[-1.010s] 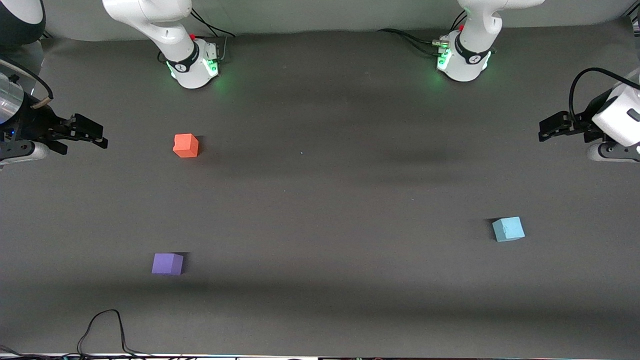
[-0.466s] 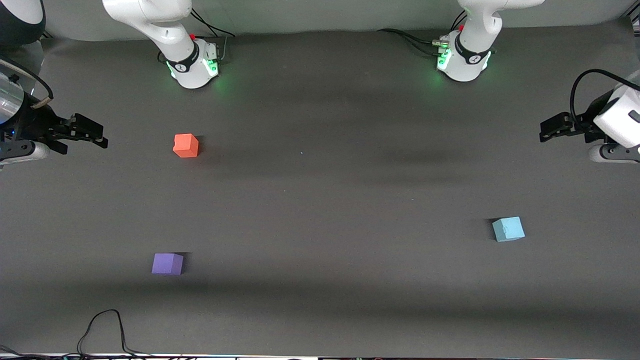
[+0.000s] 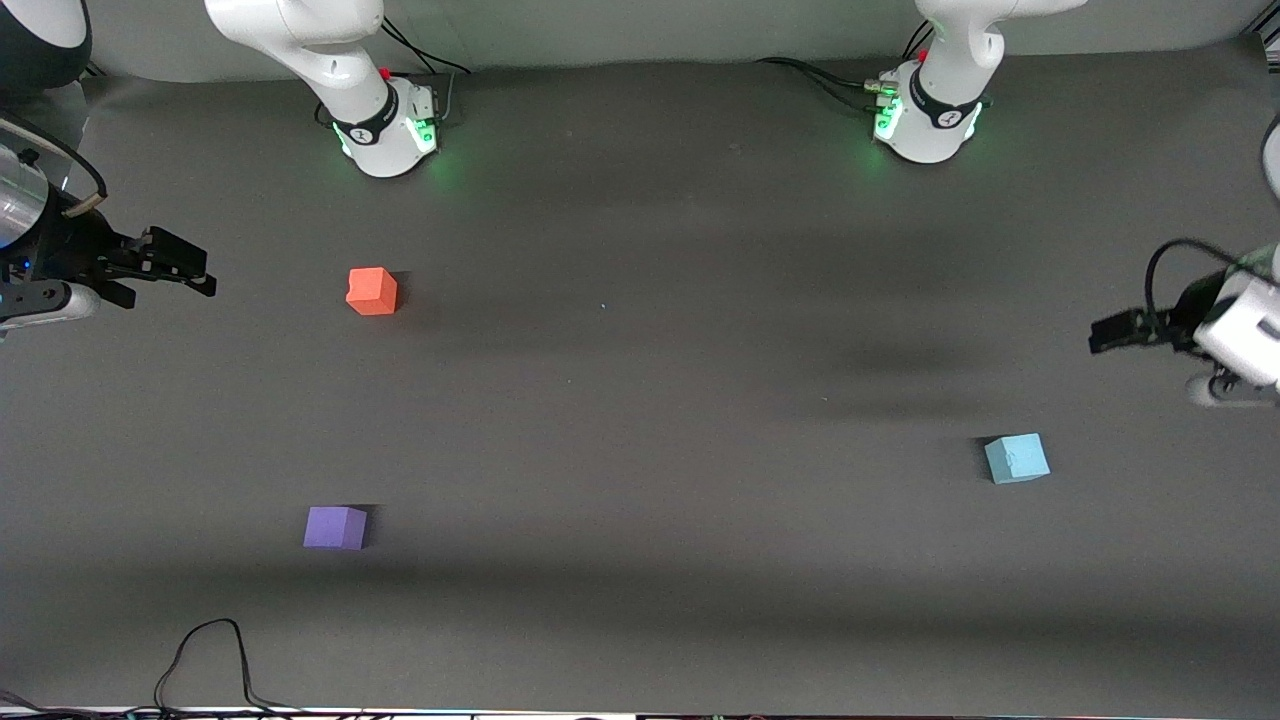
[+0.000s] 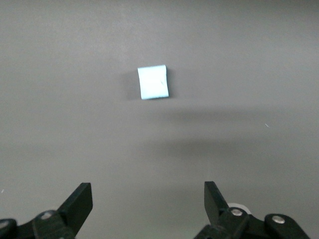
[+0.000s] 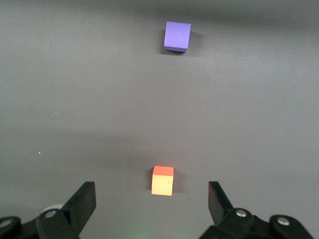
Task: Place blue block between orange and purple blocks
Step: 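Move the left gripper toward the light blue cube, then lower the left gripper and grasp the light blue cube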
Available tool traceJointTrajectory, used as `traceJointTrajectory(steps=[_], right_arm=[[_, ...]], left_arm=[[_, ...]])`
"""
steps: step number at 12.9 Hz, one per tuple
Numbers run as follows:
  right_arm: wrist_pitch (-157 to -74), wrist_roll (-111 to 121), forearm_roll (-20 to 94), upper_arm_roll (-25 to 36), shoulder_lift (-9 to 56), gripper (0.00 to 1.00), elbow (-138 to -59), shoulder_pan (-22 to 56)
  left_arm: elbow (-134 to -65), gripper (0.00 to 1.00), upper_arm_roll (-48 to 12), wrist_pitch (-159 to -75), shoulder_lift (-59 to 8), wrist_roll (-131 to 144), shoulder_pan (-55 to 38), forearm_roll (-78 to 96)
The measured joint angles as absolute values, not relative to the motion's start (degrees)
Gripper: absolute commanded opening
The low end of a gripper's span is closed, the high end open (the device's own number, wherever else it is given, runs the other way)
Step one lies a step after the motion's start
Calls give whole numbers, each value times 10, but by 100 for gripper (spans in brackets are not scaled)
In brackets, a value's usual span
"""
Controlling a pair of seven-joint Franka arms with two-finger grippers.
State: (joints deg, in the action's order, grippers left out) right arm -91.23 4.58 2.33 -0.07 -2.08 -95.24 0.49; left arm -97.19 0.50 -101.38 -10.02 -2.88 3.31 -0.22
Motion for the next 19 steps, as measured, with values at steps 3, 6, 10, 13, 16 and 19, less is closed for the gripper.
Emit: traceJointTrajectory(steps=[3,6,10,13,16,19], right_arm=[[-912,46,23,-1,-21,100,-953,5],[-912,46,23,-1,-20,100,-953,5],[-912,46,23,-1,-20,100,-953,5],[-912,46,23,-1,-20,100,-953,5],[-912,46,23,-1,-20,100,-953,5],[-912,46,23,-1,-20,100,-953,5]], left_arm=[[-1008,100,4,-1118,-154,-29,34,-2],[-1062,100,4,-1230,-192,-30,34,-3],[-1091,100,3,-1336,-251,-30,34,-3],[-1090,100,2,-1390,-296,-29,34,-3],[-1089,90,1,-1423,-325,-29,34,-3],[-1089,39,2,-1424,-331,-28,34,-3]])
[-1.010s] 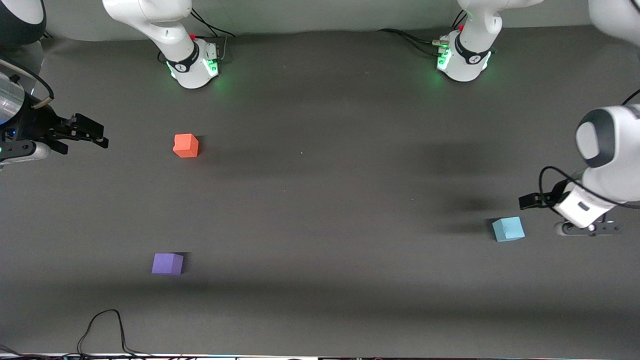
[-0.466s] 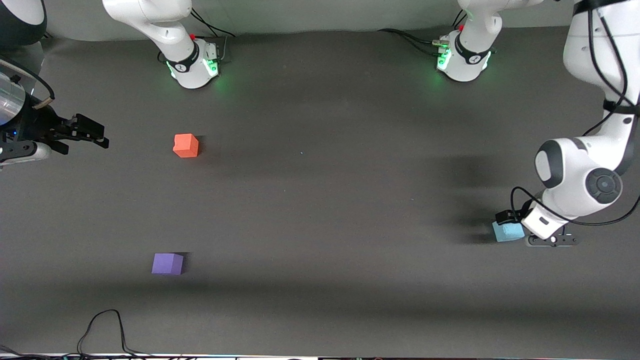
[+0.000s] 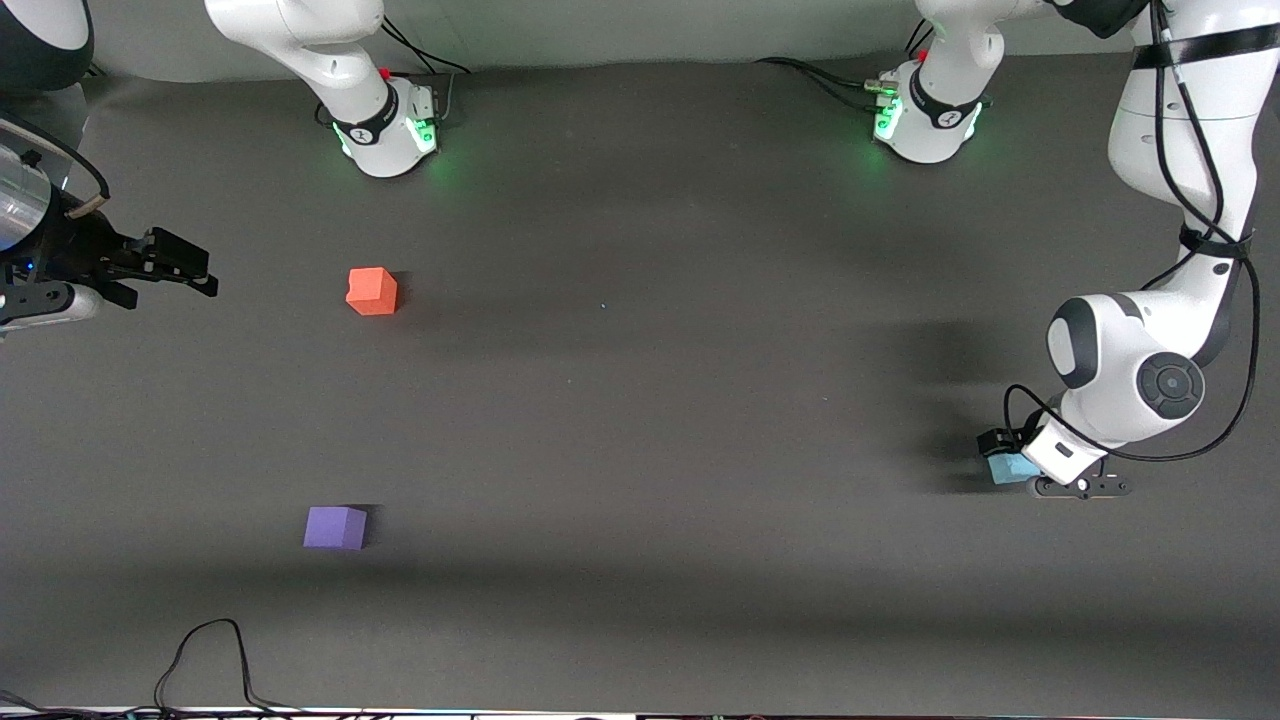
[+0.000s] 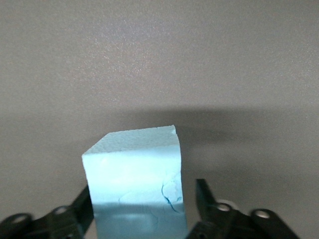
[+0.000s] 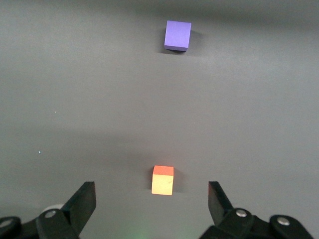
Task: Place blue block between orange and purple blocks
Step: 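Lower the left gripper and grasp the light blue cube, then carry the light blue cube with the left gripper toward the table middle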
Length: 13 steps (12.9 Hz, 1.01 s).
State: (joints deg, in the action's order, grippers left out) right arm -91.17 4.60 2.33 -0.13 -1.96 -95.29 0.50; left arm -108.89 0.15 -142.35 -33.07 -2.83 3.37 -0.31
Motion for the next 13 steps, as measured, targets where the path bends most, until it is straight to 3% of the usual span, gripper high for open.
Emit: traceJointTrajectory(steps=[6,13], right_arm=[[-912,46,23,-1,-20,100,-953,5],[-911,46,23,-1,-19,100,-953,5]], left_arm=[[-1073,38,2,-1408,-328,-25,34,-3],[-922,38,-8,-1038,-230,2,5,-2]])
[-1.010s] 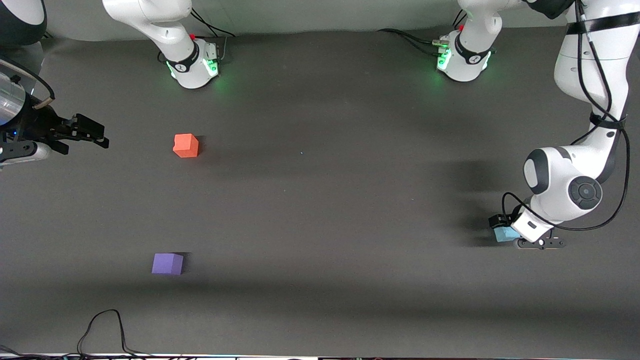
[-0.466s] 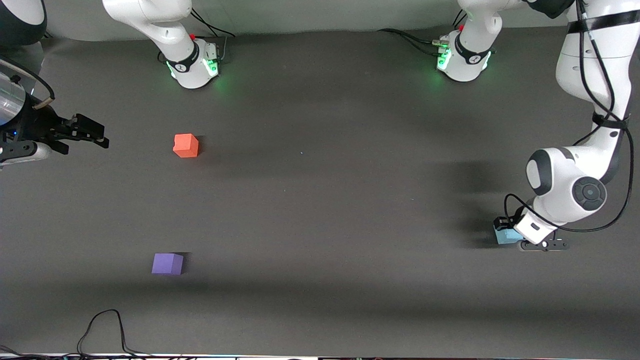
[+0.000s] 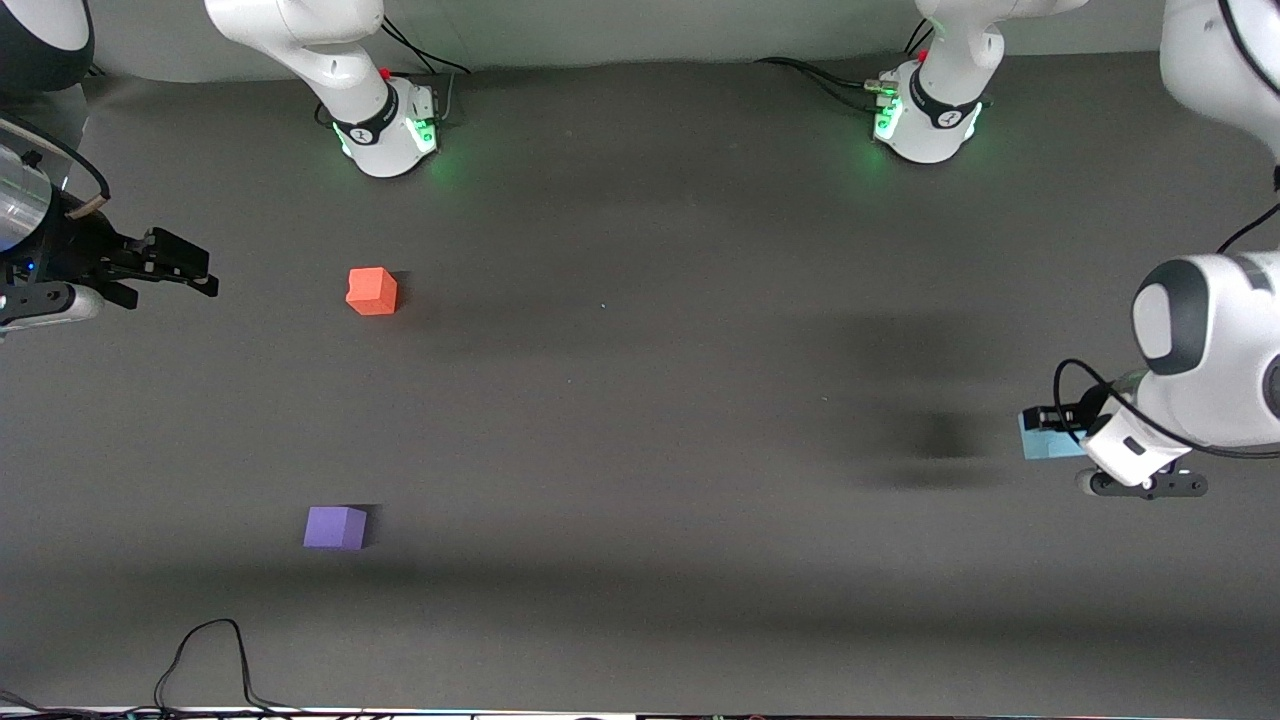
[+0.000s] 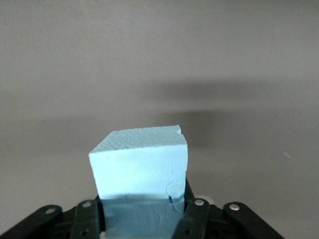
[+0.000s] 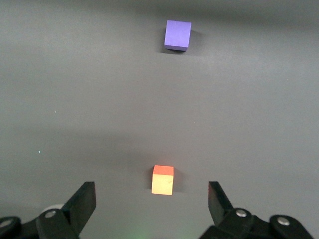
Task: Place blue block between orange and purple blocks
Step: 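Carry the light blue cube with the left gripper toward the table middle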
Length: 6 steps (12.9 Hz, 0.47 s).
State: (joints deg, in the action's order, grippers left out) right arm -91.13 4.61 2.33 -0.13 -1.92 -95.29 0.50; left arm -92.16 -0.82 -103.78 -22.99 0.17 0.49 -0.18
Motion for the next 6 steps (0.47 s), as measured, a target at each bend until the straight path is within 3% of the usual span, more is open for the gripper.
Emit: traceJointTrajectory(steps=[2,6], right_arm=[[-911,46,23,-1,-19,100,-953,5],[-911,46,23,-1,-18,100,-953,5]], left_arm=[[-887,38,-11,-983,-225,58,-41,2],[-836,38,-45,-975,-236,278,-164,20]])
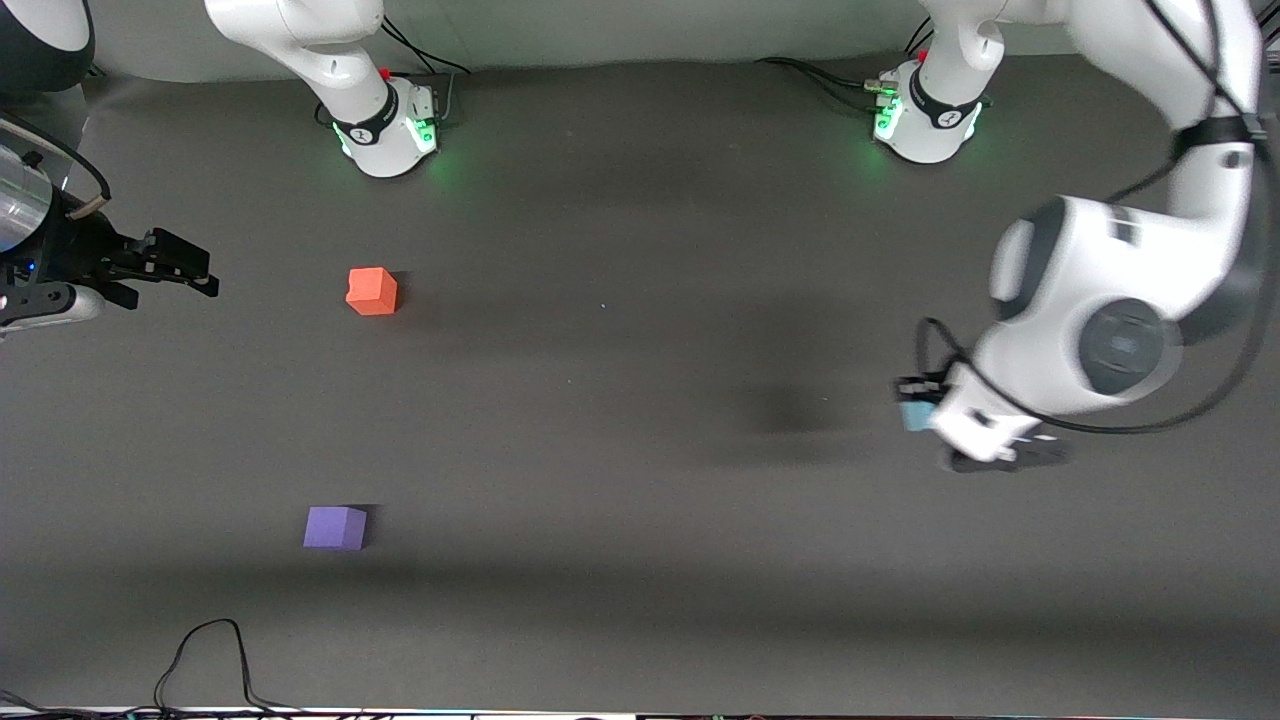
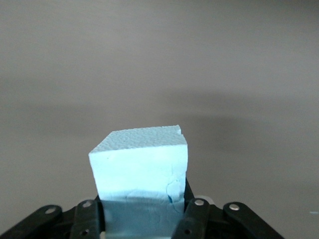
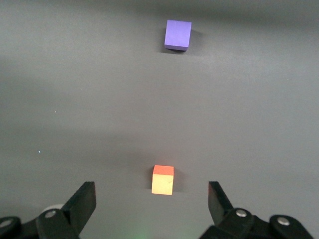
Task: Place blue block between orange and purple blocks
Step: 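Carry the light blue cube with the left gripper toward the table middle, then set down the blue cube, open the left gripper and withdraw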
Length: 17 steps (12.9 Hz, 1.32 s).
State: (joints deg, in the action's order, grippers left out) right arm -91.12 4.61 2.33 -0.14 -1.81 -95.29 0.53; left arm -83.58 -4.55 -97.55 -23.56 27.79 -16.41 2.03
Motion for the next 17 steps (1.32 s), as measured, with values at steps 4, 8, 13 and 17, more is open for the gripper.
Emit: traceJointTrajectory(steps=[4,8,13,17], right_arm=[[-911,46,23,-2,-16,100,-953,6],[-911,46,23,-2,-15,100,-953,6],[-911,46,23,-2,-14,100,-953,6],[-911,46,23,-2,-14,100,-953,6]], left_arm=[[-753,38,-82,-980,-293,455,-309,22],[-705,39,-82,-1042,-360,504,-428,19],[-715,39,-79,-1184,-479,555,-493,-50],[-716,46,-75,-1219,-527,563,-500,-63]])
